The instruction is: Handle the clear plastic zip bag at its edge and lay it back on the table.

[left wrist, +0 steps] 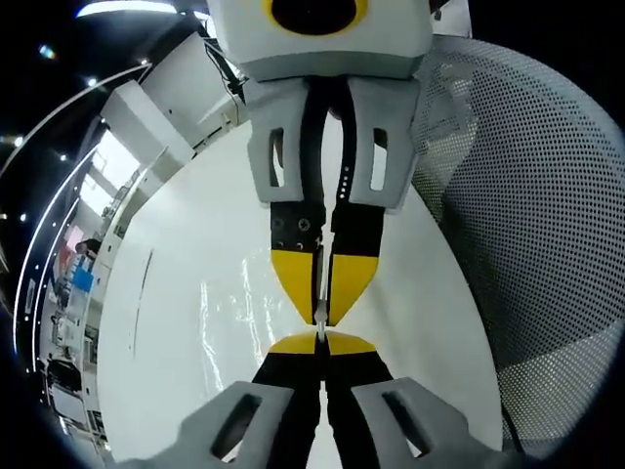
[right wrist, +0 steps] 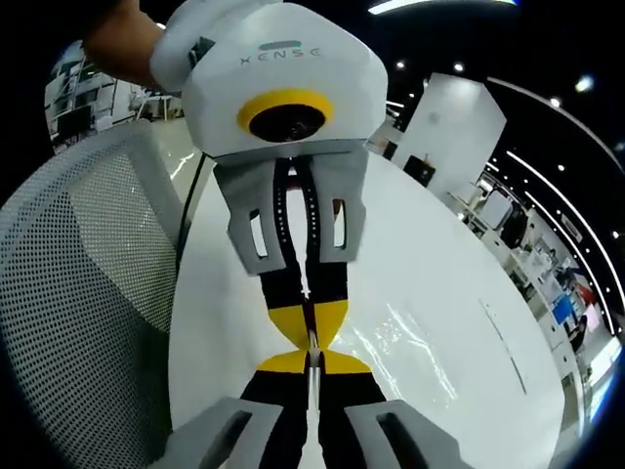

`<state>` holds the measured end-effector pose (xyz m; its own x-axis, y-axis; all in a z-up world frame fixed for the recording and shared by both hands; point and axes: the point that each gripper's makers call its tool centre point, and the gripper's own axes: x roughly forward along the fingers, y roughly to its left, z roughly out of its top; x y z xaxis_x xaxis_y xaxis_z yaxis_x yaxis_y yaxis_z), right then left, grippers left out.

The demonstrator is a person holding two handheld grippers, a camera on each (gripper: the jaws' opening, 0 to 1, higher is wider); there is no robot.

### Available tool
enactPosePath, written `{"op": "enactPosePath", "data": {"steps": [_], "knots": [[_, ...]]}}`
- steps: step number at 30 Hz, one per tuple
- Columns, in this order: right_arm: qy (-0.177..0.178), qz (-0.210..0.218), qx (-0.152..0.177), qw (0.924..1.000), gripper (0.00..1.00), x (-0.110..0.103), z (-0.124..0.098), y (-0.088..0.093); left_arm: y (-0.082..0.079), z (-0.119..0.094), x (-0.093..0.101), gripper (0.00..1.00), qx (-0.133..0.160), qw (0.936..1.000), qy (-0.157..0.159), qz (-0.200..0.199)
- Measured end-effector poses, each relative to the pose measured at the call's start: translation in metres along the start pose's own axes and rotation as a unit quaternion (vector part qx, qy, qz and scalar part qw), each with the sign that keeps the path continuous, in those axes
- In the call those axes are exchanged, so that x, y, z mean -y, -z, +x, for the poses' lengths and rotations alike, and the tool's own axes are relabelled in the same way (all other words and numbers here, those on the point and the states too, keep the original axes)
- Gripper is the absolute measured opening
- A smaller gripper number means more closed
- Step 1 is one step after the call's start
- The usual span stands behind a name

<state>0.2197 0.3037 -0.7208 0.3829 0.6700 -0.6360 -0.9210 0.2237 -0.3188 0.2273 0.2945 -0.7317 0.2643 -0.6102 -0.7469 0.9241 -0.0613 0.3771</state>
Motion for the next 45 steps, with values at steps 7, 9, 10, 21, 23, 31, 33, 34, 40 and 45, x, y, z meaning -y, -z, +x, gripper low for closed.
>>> {"op": "enactPosePath", "data": {"steps": [7, 9, 10, 21, 23, 31, 33, 34, 40, 45], "knots": [[0.001, 0.001, 0.0, 1.0, 0.0, 0.0, 0.0, 0.0, 0.0, -0.002, -0.001, 0.0, 0.002, 1.0, -0.003, -0.002], [0.002, 0.002, 0.0, 1.0, 0.0, 0.001, 0.0, 0.0, 0.0, -0.002, -0.001, 0.0, 0.002, 1.0, -0.004, -0.001], [0.003, 0.003, 0.001, 1.0, 0.0, 0.001, 0.0, 0.0, 0.0, -0.003, -0.001, 0.0, 0.003, 1.0, -0.004, -0.002], [0.004, 0.006, 0.0, 1.0, 0.0, 0.001, 0.0, 0.001, 0.002, -0.006, -0.002, 0.0, 0.005, 0.9999, -0.006, -0.011], [0.004, 0.006, -0.001, 1.0, 0.0, 0.001, 0.0, 0.001, 0.003, -0.006, -0.002, 0.0, 0.006, 0.9999, -0.007, -0.012], [0.008, 0.011, -0.005, 0.9999, 0.0, 0.003, -0.003, 0.006, 0.003, -0.009, -0.003, 0.0, 0.007, 0.9998, -0.009, -0.017], [0.009, 0.013, -0.006, 0.9999, 0.0, 0.003, -0.003, 0.007, 0.004, -0.008, -0.003, 0.0, 0.007, 0.9998, -0.009, -0.017], [0.009, 0.014, -0.006, 0.9998, 0.0, 0.003, -0.003, 0.008, 0.005, -0.008, -0.003, 0.0, 0.007, 0.9998, -0.009, -0.017], [0.011, 0.016, -0.009, 0.9998, 0.0, 0.003, -0.004, 0.011, 0.005, -0.007, -0.003, 0.0, 0.009, 0.9997, -0.009, -0.021], [0.012, 0.016, -0.011, 0.9997, 0.0, 0.004, -0.005, 0.014, 0.006, -0.007, -0.003, 0.0, 0.009, 0.9996, -0.01, -0.023]]}}
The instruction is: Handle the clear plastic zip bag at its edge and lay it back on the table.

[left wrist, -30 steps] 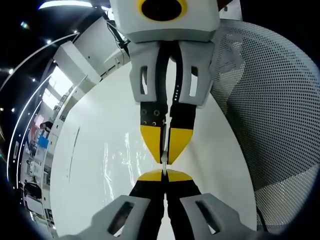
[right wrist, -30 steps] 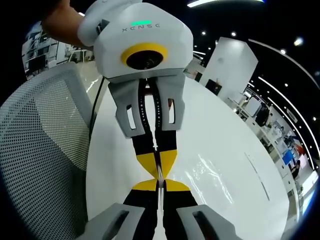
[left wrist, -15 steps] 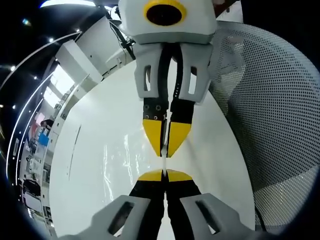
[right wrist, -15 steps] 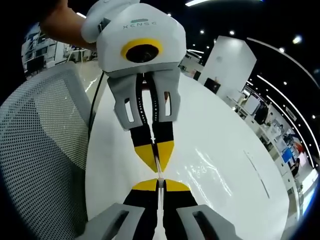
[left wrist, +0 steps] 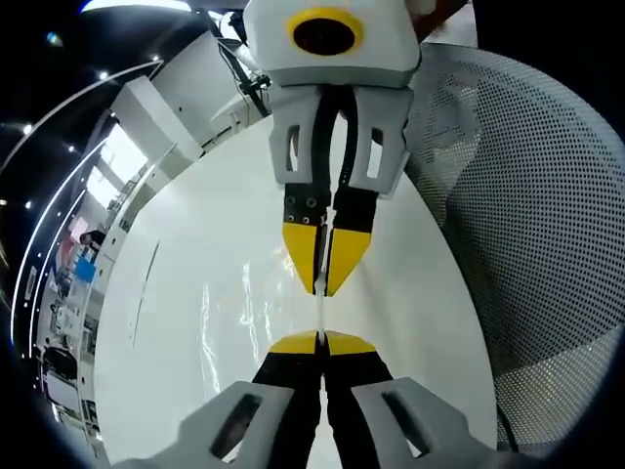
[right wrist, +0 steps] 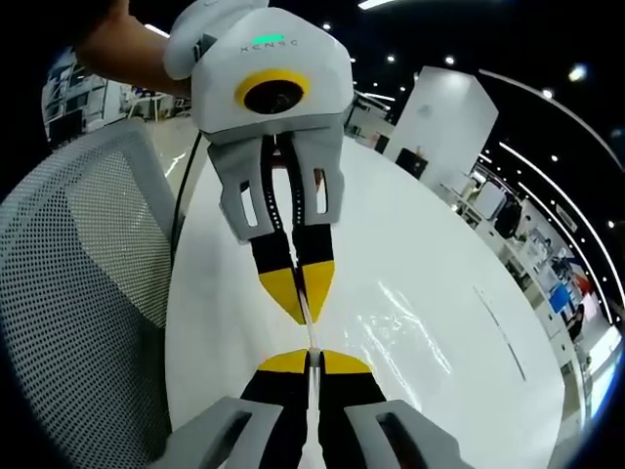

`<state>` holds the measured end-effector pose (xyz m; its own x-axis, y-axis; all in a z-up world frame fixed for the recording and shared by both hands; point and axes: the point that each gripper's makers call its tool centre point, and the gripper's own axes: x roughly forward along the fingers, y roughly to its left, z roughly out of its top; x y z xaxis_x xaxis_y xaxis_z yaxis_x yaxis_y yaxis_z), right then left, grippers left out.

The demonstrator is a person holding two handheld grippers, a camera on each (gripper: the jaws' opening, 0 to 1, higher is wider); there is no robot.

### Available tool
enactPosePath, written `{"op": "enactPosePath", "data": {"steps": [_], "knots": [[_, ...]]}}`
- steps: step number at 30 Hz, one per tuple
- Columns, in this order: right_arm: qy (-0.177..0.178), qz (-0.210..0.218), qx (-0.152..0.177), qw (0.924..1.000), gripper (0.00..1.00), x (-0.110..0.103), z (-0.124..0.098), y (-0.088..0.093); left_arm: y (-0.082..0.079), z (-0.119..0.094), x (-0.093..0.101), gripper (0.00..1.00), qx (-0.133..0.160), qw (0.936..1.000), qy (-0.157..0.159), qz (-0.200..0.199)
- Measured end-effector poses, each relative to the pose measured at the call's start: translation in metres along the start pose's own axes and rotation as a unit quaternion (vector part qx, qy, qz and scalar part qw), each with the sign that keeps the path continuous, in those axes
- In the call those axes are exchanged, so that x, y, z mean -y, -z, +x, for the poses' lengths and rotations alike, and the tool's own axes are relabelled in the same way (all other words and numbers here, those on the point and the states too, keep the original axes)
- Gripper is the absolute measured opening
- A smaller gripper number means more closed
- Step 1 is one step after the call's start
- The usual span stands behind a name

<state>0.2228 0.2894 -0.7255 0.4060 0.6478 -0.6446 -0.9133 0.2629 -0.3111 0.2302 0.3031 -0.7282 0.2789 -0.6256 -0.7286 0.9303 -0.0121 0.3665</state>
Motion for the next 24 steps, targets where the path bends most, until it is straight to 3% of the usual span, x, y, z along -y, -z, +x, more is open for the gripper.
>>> {"op": "enactPosePath", "data": {"steps": [24], "knots": [[0.006, 0.008, -0.011, 0.9999, 0.0, 0.004, -0.005, 0.014, 0.006, -0.004, -0.001, 0.0, -0.006, 0.9999, -0.004, -0.009]]}}
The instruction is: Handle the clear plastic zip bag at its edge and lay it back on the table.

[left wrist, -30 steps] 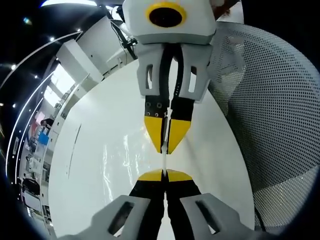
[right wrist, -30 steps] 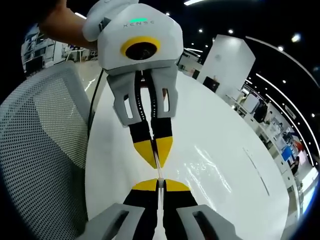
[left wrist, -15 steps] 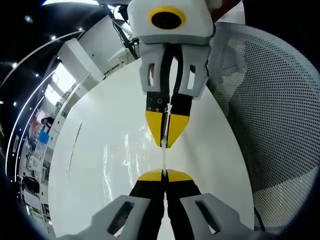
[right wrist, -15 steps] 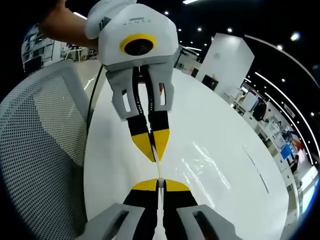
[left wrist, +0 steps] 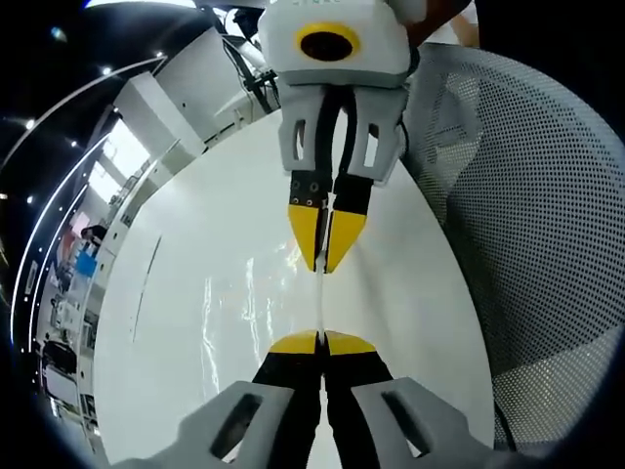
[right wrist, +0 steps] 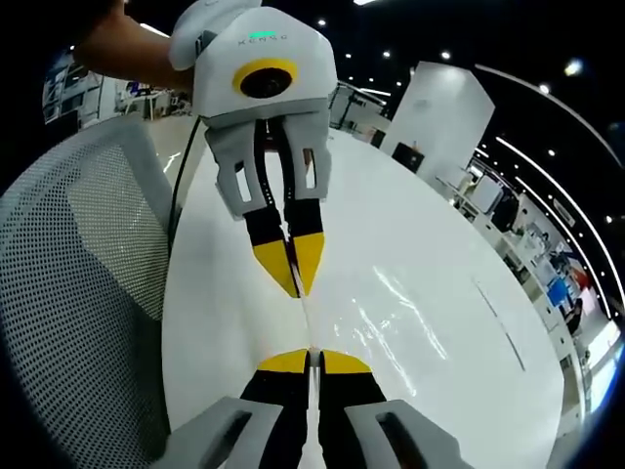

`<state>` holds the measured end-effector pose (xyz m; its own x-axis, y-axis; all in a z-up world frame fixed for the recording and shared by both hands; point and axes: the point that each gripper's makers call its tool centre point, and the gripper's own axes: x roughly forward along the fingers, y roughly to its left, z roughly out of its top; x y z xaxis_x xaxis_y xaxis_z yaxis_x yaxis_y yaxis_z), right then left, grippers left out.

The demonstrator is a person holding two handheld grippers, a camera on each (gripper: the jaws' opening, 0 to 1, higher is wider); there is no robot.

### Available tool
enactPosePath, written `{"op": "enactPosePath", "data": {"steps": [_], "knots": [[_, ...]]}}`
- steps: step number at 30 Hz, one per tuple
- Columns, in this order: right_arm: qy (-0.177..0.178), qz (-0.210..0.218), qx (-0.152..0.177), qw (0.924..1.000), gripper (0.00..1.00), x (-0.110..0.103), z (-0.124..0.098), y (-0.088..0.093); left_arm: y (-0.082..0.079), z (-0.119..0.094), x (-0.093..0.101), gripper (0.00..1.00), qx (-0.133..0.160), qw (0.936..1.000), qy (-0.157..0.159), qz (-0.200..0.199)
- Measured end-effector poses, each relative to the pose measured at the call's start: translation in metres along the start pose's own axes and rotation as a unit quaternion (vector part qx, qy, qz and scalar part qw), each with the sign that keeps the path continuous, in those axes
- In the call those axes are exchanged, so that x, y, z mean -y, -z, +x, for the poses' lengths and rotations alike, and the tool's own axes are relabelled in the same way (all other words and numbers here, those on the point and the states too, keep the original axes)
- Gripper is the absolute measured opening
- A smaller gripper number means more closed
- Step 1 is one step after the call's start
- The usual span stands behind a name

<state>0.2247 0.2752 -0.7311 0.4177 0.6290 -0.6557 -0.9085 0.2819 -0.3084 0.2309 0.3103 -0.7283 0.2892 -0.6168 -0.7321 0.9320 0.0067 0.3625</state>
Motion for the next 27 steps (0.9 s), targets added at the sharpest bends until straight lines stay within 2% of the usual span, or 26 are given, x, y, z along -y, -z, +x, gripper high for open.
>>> {"op": "enactPosePath", "data": {"steps": [27], "knots": [[0.008, 0.012, -0.009, 0.9999, 0.0, 0.003, -0.005, 0.015, 0.008, -0.007, 0.001, 0.0, -0.008, 0.9999, -0.002, -0.008]]}}
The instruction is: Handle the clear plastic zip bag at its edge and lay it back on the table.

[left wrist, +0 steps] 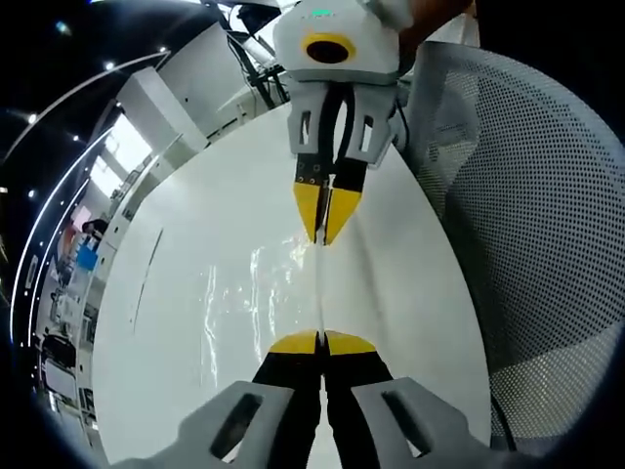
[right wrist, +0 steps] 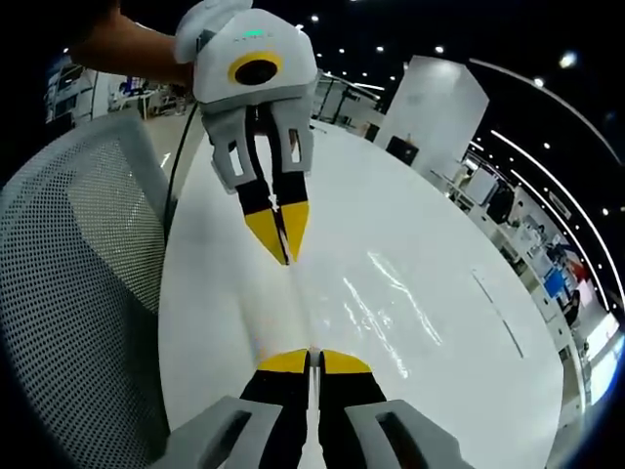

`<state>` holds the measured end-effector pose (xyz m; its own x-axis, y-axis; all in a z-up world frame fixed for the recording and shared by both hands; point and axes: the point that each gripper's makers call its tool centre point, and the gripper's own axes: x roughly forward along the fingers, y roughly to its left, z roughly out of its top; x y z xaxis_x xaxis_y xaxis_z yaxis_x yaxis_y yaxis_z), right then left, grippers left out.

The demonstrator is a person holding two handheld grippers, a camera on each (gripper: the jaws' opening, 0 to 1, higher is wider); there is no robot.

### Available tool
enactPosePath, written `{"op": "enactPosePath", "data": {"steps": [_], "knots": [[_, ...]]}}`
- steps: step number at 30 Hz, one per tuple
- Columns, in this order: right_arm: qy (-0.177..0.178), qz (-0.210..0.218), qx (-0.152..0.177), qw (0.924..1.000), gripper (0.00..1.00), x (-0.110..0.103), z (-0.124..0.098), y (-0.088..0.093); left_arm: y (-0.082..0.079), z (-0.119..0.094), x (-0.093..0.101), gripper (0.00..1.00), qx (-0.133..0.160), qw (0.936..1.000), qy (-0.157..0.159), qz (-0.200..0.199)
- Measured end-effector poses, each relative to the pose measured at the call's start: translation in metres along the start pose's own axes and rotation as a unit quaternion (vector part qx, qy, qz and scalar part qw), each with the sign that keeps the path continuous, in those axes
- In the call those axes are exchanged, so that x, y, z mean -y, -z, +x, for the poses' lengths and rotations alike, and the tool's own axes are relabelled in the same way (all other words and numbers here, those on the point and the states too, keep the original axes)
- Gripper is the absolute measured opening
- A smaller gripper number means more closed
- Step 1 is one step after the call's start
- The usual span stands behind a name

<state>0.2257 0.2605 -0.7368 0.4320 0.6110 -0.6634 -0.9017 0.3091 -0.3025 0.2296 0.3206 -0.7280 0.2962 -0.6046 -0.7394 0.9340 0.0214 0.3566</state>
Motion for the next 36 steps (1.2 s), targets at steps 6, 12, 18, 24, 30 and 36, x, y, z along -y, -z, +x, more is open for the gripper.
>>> {"op": "enactPosePath", "data": {"steps": [6, 12, 18, 24, 30, 36], "knots": [[0.001, 0.002, -0.001, 1.0, 0.0, 0.001, -0.001, 0.002, 0.002, -0.001, -0.001, 0.0, 0.0, 1.0, -0.002, -0.003], [0.003, 0.004, -0.004, 1.0, 0.0, 0.002, -0.002, 0.005, 0.005, -0.004, -0.002, 0.0, -0.001, 1.0, -0.004, -0.008], [0.006, 0.007, -0.007, 0.9999, 0.0, 0.004, -0.004, 0.009, 0.009, -0.006, -0.003, 0.0, -0.002, 0.9999, -0.007, -0.012], [0.009, 0.008, -0.01, 0.9999, 0.0, 0.006, -0.006, 0.012, 0.013, -0.008, -0.005, 0.0, -0.004, 0.9998, -0.01, -0.016], [0.012, 0.011, -0.014, 0.9998, 0.0, 0.008, -0.008, 0.017, 0.018, -0.012, -0.006, 0.0, -0.008, 0.9997, -0.014, -0.02], [0.015, 0.014, -0.016, 0.9997, 0.0, 0.009, -0.01, 0.019, 0.02, -0.014, -0.007, 0.0, -0.011, 0.9996, -0.015, -0.021]]}}
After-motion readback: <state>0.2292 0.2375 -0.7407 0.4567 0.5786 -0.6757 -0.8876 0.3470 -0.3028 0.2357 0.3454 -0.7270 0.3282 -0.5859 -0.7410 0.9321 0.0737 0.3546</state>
